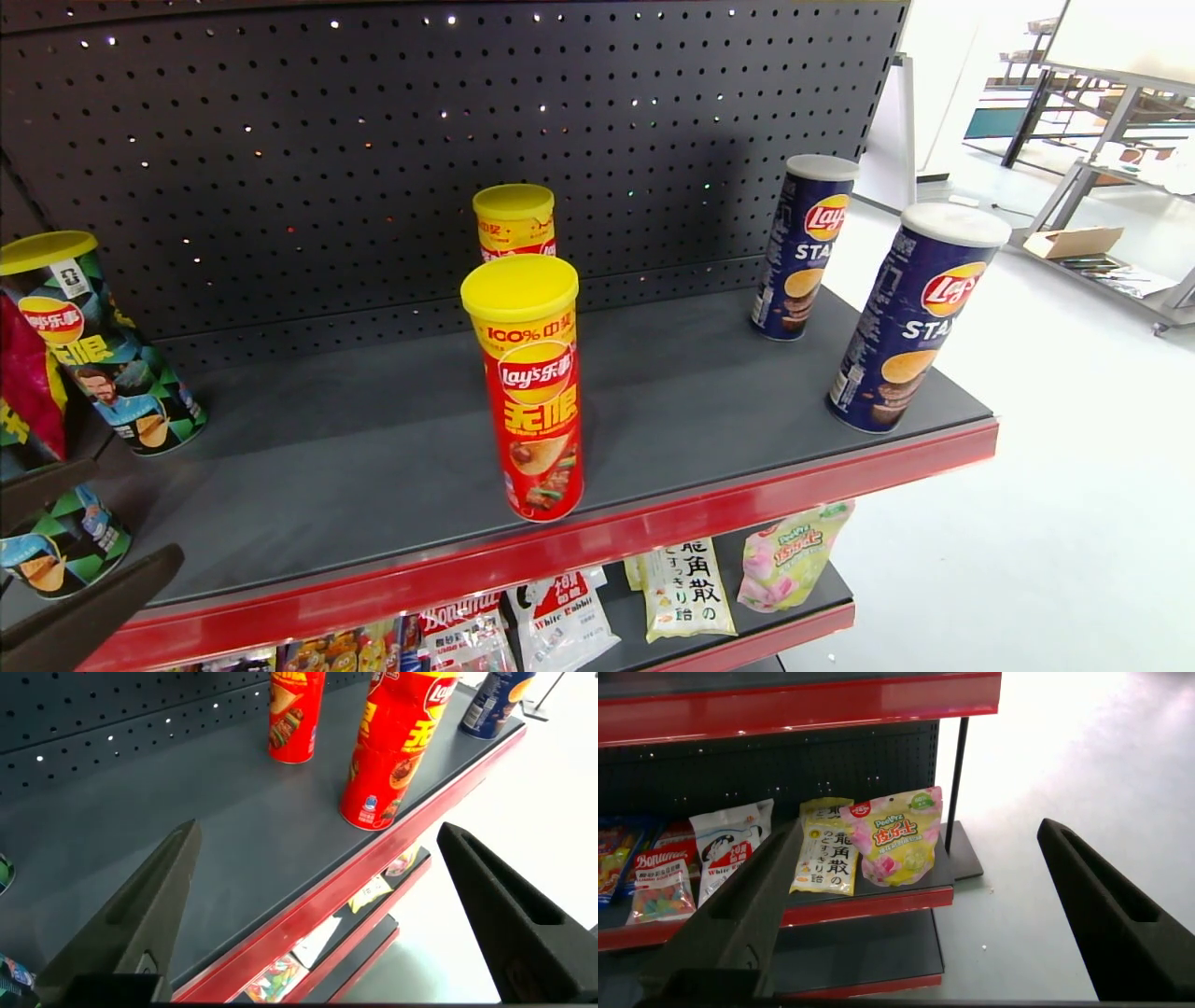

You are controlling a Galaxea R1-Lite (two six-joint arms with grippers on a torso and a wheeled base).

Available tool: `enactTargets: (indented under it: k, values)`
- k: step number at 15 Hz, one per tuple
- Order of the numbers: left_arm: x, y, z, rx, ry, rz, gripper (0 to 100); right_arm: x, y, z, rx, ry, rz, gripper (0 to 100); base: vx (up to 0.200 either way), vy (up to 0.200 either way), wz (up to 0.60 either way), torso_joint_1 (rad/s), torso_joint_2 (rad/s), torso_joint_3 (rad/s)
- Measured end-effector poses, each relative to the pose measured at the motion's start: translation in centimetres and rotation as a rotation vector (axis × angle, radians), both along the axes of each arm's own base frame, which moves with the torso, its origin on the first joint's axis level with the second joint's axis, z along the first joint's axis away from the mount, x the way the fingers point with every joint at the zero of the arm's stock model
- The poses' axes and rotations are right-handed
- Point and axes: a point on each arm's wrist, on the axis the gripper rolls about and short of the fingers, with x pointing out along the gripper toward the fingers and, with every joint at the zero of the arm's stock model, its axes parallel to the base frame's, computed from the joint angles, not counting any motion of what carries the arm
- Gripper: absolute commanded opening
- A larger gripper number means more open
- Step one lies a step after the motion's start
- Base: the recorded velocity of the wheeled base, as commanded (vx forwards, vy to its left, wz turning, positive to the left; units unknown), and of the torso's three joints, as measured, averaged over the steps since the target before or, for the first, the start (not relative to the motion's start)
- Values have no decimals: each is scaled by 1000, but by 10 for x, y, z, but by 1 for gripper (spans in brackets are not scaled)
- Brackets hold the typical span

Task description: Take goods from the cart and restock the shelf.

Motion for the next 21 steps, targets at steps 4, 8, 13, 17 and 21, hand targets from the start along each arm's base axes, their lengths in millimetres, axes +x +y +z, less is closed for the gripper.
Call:
enactTargets:
  k: [4,8,13,17,21]
  values:
    - [0,0,0,-1,1,-7,100,0,0,0,0,0,0,100,0,0,0,0,0,0]
    - [0,0,0,-1,1,-10,100,0,0,0,0,0,0,100,0,0,0,0,0,0]
    - [0,0,0,0,1,-10,100,0,0,0,0,0,0,100,0,0,0,0,0,0]
    - [-1,0,-1,-1,-1,-10,100,0,0,0,0,0,0,100,0,0,0,0,0,0]
    - [-11,1,-8,-2,-15,-10,100,0,0,0,0,0,0,100,0,0,0,0,0,0]
